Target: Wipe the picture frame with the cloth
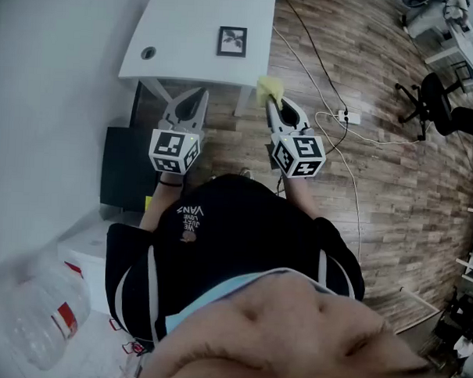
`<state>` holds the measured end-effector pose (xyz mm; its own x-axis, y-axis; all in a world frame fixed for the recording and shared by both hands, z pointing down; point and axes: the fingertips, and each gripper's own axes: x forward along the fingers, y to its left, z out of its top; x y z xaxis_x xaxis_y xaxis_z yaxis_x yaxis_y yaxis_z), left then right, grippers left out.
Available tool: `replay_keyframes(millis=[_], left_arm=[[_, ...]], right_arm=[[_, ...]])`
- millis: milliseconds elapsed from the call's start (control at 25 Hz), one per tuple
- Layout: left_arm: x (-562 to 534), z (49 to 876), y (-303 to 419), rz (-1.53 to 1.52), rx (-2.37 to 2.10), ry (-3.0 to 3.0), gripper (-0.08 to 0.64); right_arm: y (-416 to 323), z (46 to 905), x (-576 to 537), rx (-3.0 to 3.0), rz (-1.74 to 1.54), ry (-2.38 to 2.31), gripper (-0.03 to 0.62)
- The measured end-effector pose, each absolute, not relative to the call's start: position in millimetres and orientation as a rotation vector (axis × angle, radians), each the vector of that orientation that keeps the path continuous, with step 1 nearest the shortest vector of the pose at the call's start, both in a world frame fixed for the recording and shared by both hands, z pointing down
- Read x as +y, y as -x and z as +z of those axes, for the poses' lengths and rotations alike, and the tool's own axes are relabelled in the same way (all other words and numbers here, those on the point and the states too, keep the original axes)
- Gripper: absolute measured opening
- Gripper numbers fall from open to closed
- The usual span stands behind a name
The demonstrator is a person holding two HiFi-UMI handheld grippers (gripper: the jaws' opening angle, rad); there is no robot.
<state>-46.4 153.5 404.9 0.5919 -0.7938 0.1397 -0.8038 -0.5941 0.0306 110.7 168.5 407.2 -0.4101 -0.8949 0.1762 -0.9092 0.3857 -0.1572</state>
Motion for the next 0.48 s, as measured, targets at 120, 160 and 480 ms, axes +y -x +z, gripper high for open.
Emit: replay_keyframes(millis=[120,160,480], left_arm=[[153,406,49,0.163,-1.344,-2.726,0.018],[154,407,51,0.163,-1.337,-2.727,0.018],[157,413,65,0.163,-1.282,-2.741,0.018]], right_arm=[[-106,408,167,-2.572,0.372,-1.671,0.046],[-104,408,168,-2.574,0.379,-1.673,0.046],[-92,411,174,-2.542,0.406,-1.729,0.046]])
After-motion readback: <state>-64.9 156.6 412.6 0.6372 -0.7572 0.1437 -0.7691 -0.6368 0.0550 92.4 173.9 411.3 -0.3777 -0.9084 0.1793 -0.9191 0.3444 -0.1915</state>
